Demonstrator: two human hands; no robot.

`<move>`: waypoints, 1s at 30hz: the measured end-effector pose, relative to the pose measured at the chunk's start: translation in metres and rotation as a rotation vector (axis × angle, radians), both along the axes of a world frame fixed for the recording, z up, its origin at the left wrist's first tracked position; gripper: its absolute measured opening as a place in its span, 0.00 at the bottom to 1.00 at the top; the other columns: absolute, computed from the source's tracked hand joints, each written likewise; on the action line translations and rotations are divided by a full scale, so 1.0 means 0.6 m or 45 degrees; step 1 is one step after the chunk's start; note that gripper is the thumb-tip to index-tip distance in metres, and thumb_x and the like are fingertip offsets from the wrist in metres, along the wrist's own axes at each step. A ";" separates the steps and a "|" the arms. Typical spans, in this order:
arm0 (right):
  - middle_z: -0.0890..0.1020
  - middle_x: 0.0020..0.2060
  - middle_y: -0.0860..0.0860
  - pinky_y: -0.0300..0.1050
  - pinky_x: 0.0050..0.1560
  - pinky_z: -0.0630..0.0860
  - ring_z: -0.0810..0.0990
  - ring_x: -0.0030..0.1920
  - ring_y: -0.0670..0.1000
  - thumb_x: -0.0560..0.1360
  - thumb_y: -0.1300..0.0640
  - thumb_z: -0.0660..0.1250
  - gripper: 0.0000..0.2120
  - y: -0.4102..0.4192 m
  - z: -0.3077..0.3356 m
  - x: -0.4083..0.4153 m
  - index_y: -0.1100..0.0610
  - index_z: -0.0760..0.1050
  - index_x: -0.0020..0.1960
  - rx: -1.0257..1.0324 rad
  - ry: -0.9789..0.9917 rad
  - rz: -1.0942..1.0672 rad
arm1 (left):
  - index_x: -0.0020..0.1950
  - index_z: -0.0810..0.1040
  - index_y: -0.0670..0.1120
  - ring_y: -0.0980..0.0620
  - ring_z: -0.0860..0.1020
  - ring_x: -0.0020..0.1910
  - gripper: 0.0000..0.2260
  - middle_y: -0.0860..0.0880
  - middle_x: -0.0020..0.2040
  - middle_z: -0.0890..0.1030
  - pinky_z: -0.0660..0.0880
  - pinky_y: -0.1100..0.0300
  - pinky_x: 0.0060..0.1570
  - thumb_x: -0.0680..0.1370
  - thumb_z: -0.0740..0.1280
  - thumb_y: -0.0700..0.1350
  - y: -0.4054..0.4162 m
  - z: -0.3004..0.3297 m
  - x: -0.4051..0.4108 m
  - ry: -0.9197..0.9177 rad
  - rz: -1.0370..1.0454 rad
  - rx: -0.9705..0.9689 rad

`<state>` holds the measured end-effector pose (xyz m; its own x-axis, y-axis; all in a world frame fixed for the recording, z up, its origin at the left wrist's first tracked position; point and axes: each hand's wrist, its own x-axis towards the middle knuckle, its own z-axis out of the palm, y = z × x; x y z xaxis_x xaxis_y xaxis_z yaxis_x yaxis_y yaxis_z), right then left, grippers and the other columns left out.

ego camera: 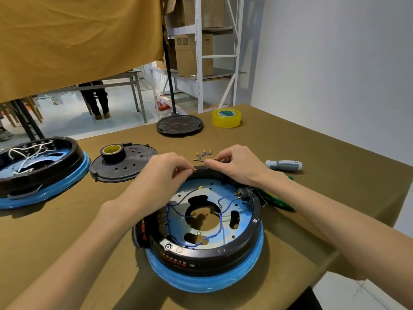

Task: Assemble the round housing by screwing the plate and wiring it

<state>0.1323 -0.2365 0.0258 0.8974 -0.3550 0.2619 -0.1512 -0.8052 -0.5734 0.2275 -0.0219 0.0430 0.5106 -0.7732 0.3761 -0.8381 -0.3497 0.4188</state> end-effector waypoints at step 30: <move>0.80 0.49 0.46 0.48 0.47 0.76 0.79 0.49 0.51 0.77 0.43 0.73 0.14 0.037 0.046 -0.010 0.50 0.84 0.57 -0.479 0.149 0.064 | 0.54 0.80 0.51 0.62 0.78 0.43 0.08 0.56 0.45 0.82 0.70 0.69 0.36 0.84 0.63 0.52 0.032 -0.069 -0.020 0.494 0.331 -0.269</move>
<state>0.1263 -0.2142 0.0535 0.9426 -0.2089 0.2604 -0.1534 -0.9638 -0.2180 0.2157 -0.0027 0.0019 0.8091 -0.5295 0.2548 -0.5032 -0.4003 0.7659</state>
